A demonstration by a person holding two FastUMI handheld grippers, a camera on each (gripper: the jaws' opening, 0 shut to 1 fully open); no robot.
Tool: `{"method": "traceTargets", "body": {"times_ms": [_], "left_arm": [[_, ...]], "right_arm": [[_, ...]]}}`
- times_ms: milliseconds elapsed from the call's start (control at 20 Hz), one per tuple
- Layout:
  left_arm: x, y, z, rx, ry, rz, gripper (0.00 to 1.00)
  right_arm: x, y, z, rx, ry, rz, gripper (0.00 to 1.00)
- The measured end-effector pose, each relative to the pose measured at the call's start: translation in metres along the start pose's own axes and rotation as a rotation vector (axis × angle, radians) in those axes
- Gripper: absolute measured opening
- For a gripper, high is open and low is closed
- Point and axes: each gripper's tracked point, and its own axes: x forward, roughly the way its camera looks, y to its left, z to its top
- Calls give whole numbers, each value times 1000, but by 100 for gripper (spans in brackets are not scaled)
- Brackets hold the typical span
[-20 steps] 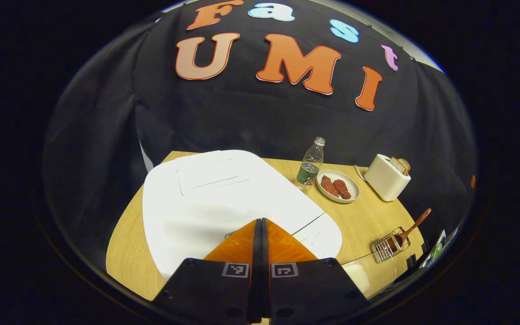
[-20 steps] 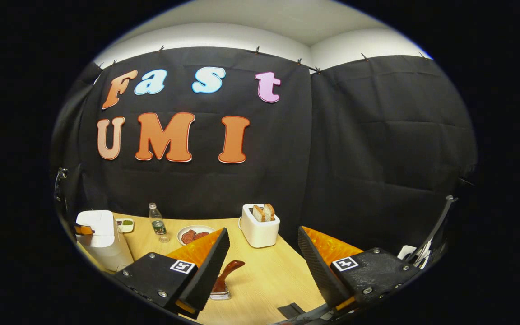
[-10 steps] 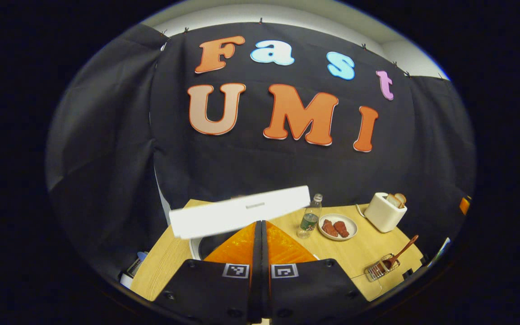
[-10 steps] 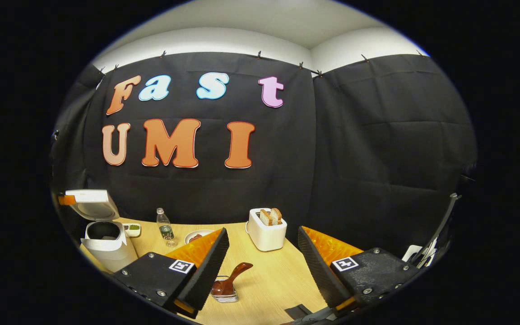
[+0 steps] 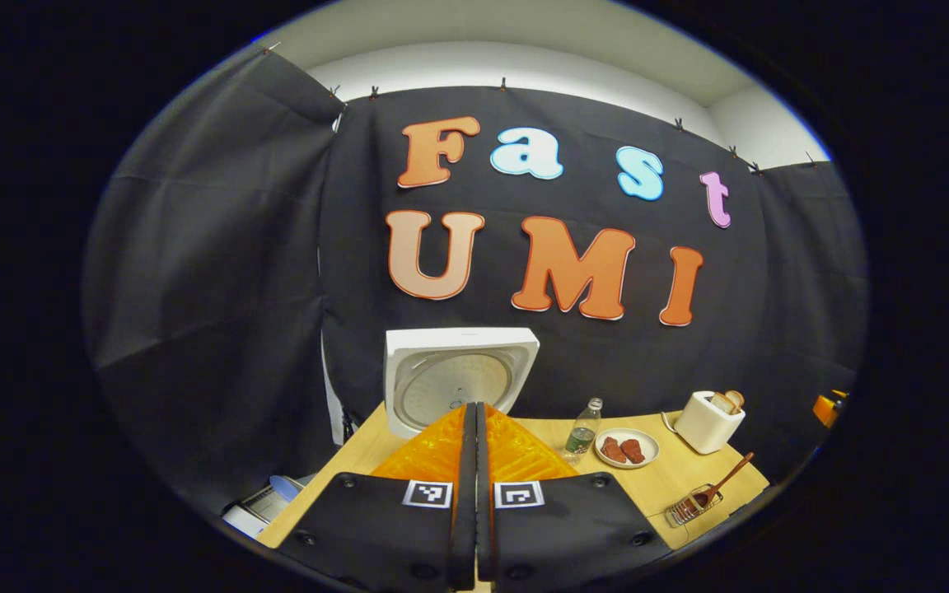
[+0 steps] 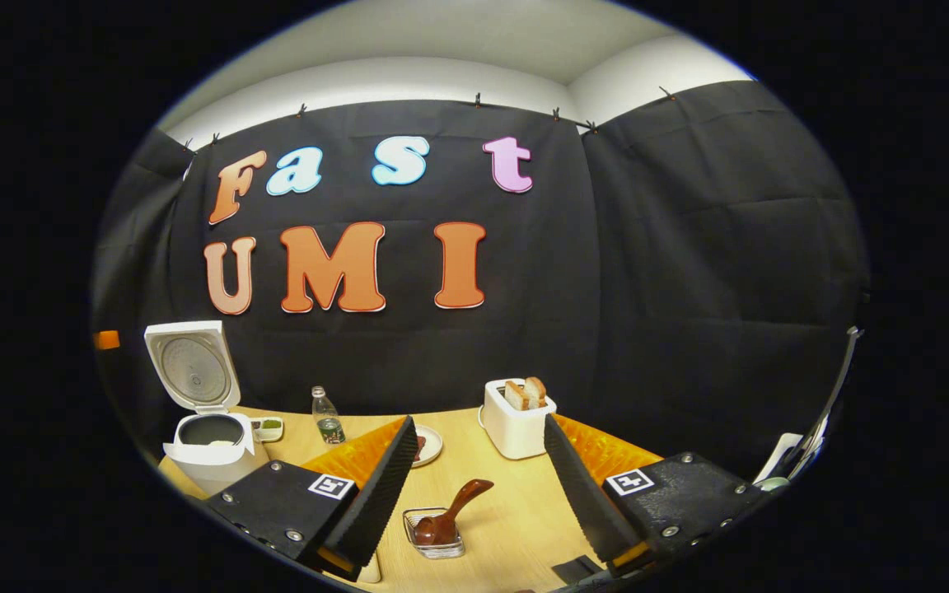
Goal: Close the left gripper, press the button to open the rice cooker; take a wooden spoon from the chopstick holder with the right hand, scoop a spoonful of rice and pour it into the rice cooker, then put the wooden spoon back into the chopstick holder.
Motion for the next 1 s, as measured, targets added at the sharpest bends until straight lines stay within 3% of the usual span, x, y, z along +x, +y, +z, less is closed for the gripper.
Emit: {"method": "traceTargets", "body": {"times_ms": [200, 250, 400, 500, 700, 1000], "left_arm": [[-10, 16, 6, -12, -8, 31, 7], [-15, 16, 10, -21, -12, 27, 7], [-21, 18, 9, -24, -27, 31, 74], [-21, 24, 13, -5, -36, 57, 70], [-28, 31, 24, 11, -66, 113, 100], [-34, 39, 25, -3, -74, 166, 100]], "right_arm": [[27, 8, -35, 82, 77, 53, 95], [35, 7, -45, 97, 99, 61, 100], [58, 3, -76, 134, 171, 68, 95], [73, 4, -93, 163, 214, 76, 95], [103, 6, -119, 211, 278, 83, 95], [134, 12, -159, 228, 392, 93, 95]]}}
